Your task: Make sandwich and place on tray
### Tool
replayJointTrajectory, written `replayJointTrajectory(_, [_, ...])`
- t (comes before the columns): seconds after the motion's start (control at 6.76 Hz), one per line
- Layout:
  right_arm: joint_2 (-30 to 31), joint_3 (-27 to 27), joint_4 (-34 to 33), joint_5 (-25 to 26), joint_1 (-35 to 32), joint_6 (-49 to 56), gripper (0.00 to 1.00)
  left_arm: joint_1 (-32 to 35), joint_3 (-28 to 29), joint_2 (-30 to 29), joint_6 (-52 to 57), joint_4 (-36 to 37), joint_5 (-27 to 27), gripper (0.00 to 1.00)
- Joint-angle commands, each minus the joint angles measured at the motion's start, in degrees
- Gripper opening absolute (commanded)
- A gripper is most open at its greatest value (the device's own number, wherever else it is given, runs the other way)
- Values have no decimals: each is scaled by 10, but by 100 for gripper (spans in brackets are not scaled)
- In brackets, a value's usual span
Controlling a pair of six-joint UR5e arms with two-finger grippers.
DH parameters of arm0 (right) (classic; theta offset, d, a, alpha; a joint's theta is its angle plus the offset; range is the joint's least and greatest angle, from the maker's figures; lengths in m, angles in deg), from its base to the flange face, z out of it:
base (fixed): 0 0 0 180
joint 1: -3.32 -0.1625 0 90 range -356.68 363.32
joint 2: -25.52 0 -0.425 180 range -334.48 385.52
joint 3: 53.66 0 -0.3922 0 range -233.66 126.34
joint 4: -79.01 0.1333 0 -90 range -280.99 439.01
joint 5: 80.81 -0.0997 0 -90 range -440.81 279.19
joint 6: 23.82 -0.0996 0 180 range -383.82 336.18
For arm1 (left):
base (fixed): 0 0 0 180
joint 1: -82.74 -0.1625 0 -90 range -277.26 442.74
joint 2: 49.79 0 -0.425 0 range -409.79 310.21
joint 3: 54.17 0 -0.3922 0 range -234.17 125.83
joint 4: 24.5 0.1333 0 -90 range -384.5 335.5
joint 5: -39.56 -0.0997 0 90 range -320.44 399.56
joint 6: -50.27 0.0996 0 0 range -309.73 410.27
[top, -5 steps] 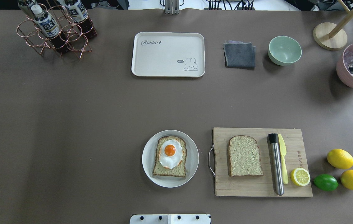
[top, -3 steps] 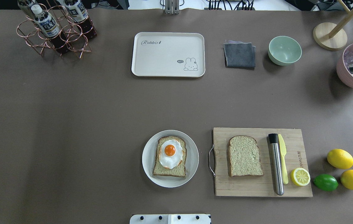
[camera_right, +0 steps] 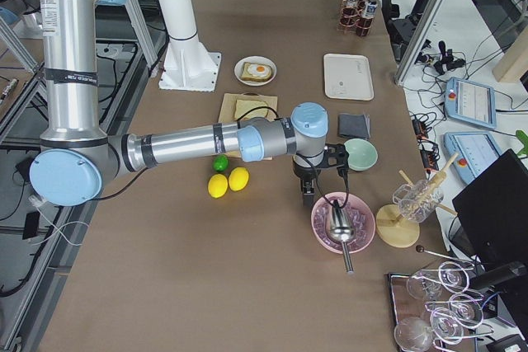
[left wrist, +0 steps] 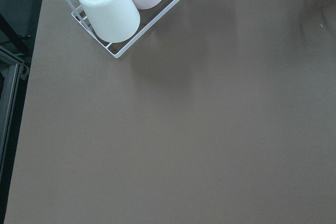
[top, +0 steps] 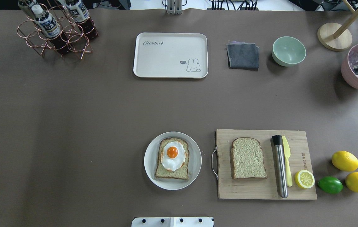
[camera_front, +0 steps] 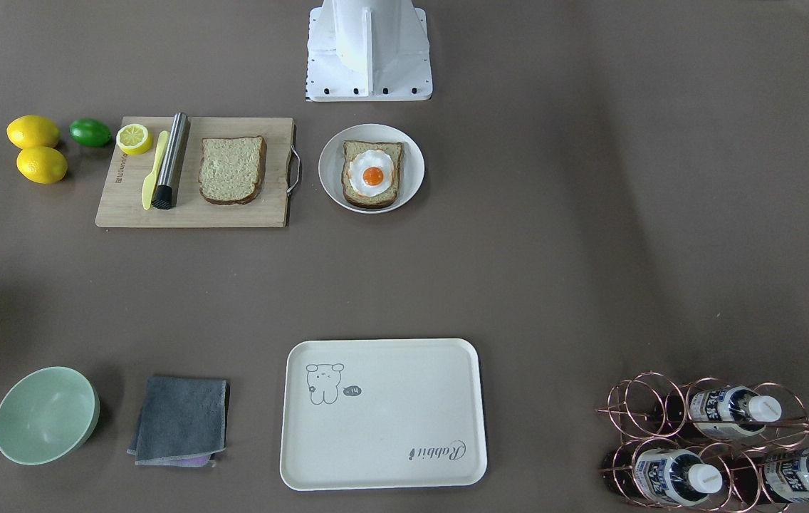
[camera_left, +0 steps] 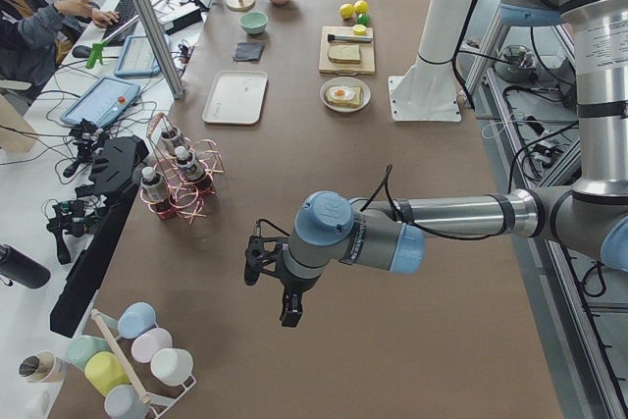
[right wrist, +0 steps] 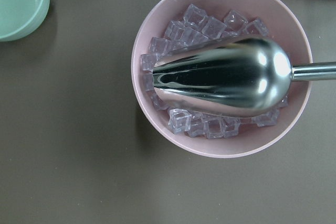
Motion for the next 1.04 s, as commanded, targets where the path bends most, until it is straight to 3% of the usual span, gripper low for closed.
replayJointTrajectory(0.0, [-1, 0, 0, 0, 0, 1, 100, 0, -4, 0, 1, 0, -1, 98])
replayJointTrajectory(0.44, [-1, 3, 0, 0, 0, -1, 100, -1, -48, 13, -6, 3, 1, 98])
replayJointTrajectory(0.89, [1, 12, 0, -1, 0, 0, 100, -5, -57, 15, -7, 4, 17, 98])
